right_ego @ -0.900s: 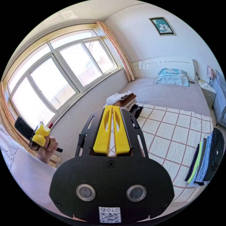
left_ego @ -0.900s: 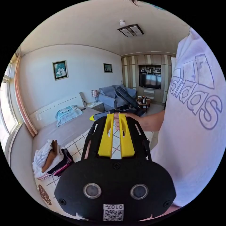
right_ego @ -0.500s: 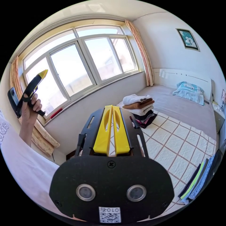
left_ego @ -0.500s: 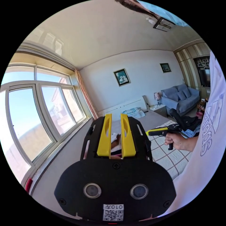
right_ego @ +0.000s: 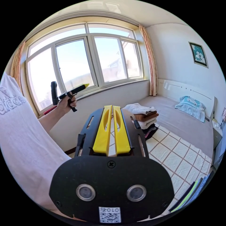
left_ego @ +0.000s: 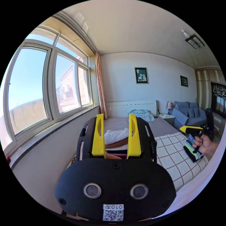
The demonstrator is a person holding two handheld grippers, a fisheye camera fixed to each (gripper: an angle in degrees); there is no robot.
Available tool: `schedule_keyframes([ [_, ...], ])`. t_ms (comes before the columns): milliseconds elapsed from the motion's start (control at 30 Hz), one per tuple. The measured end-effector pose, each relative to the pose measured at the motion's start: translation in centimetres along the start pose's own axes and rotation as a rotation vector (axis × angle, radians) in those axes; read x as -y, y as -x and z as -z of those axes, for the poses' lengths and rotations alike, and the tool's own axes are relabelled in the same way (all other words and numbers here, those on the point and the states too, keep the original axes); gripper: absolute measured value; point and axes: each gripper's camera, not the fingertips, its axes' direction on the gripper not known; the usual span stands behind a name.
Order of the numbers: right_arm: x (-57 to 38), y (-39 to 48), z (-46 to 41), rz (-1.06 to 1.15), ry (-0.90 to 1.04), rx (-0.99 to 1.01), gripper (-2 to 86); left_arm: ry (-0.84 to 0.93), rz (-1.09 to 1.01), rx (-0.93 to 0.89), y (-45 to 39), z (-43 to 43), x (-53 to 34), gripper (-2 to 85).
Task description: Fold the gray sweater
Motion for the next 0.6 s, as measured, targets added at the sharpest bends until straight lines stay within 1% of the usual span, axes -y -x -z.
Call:
schedule_keyframes([
  [67,2.0,1.2,-2.2,-0.015,-0.024,0.001,5.4,0.064,-0.006,-0.068,4.1,-5.1,-0.1,7.6],
  [100,2.5,1.6,-2.7,-0.009,-0.029,-0.006,5.7,0.097,-0.019,-0.094,6.4,-8.4,-0.2,5.6],
  [133,3.5,2.6,-3.7,0.015,-0.033,-0.048,5.9,0.129,-0.047,-0.125,8.5,-11.6,-0.3,3.9],
  [200,4.9,4.0,-5.3,0.056,-0.016,-0.144,5.9,0.157,-0.104,-0.129,11.2,-16.4,-0.4,2.3],
  [267,6.5,5.4,-7.2,0.079,0.053,-0.278,4.8,0.178,-0.098,-0.123,14.0,-21.3,-0.9,2.4],
  [300,6.8,5.7,-7.6,0.078,0.076,-0.303,4.5,0.201,-0.07,-0.139,16.0,-24.9,-1.4,3.0],
  [333,7.3,6.1,-8.2,0.067,0.119,-0.335,3.9,0.237,-0.038,-0.145,17.7,-28.6,-1.9,5.7],
  [367,7.6,6.3,-8.4,0.04,0.149,-0.353,3.9,0.257,-0.015,-0.146,18.6,-30.5,-2.2,7.1],
  [433,7.7,6.3,-8.5,0.002,0.174,-0.355,4.8,0.351,0.09,-0.224,21.9,-38.1,-3.5,11.5],
  [467,7.8,6.1,-8.5,-0.035,0.192,-0.339,5.7,0.376,0.109,-0.255,22.5,-40.0,-3.7,12.2],
  [533,7.8,5.9,-8.3,-0.089,0.192,-0.333,6.7,0.469,0.192,-0.307,24.9,-46.9,-4.6,14.7],
  [600,7.8,6.0,-7.7,-0.111,0.176,-0.37,7.1,0.512,0.279,-0.373,26.6,-51.5,-4.9,15.8],
])
